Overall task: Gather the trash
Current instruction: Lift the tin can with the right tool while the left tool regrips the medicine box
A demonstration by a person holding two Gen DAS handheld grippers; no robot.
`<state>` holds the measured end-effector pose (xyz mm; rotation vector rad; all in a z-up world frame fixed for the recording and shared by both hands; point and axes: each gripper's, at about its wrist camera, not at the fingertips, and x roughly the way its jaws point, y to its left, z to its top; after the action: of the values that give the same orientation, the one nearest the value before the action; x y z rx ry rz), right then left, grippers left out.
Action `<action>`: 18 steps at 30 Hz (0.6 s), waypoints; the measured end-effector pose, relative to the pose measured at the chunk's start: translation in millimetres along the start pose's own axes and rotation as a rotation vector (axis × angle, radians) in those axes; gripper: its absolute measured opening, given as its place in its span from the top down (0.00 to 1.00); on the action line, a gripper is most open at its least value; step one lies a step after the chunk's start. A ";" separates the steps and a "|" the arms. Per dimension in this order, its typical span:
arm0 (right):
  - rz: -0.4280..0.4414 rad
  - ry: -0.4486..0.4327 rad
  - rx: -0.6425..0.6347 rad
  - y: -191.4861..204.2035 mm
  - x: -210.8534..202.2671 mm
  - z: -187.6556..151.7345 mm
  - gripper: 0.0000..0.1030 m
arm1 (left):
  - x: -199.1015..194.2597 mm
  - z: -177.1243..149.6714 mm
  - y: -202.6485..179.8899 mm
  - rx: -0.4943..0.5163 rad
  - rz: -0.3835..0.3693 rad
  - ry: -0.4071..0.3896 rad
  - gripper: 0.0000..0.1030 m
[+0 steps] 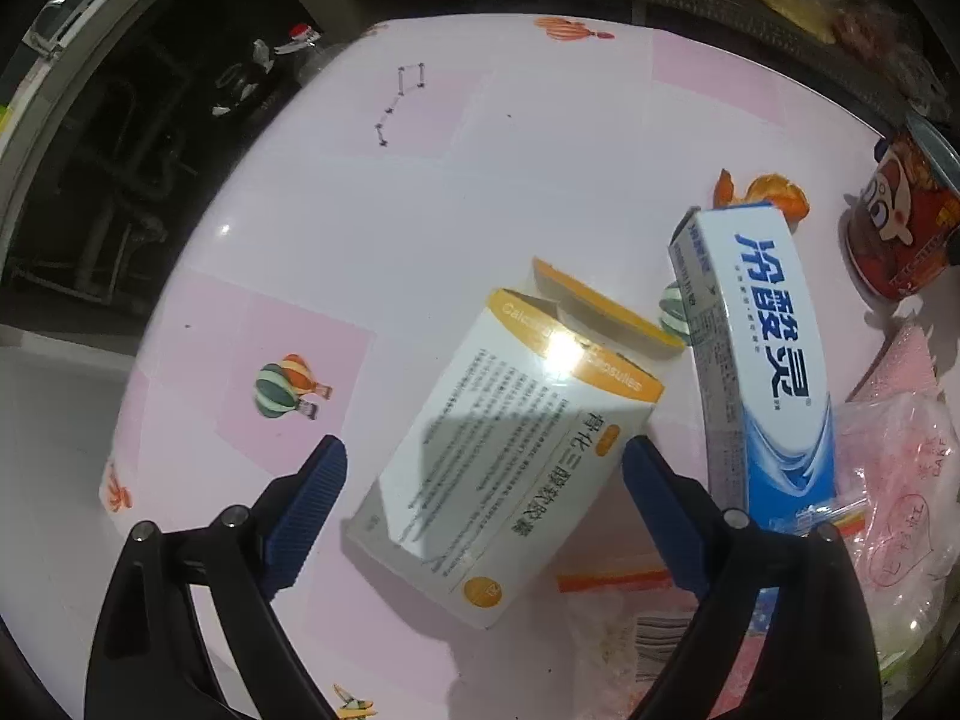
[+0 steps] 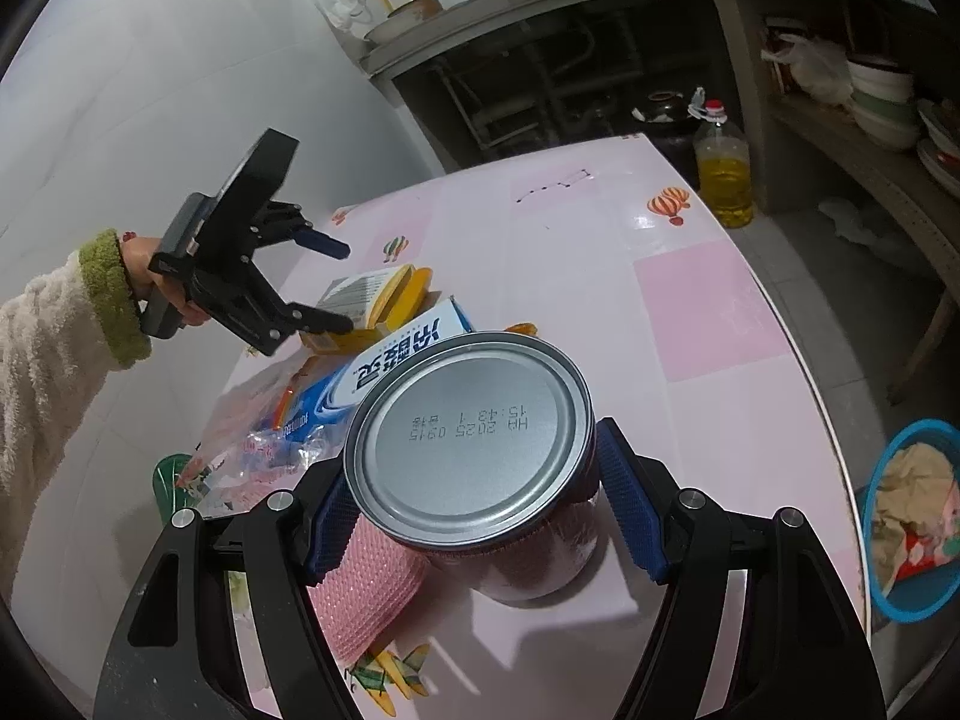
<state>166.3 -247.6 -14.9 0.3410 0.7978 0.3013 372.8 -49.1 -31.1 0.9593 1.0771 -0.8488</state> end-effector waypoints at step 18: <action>0.018 0.001 0.027 -3.9 -4.1 0.2 0.33 | -1.0 -3.3 60.6 -0.486 -0.106 -0.072 0.06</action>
<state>164.2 -252.8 -13.7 0.3738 0.8006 0.3079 426.7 -24.5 -18.1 0.4654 1.2069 -0.6561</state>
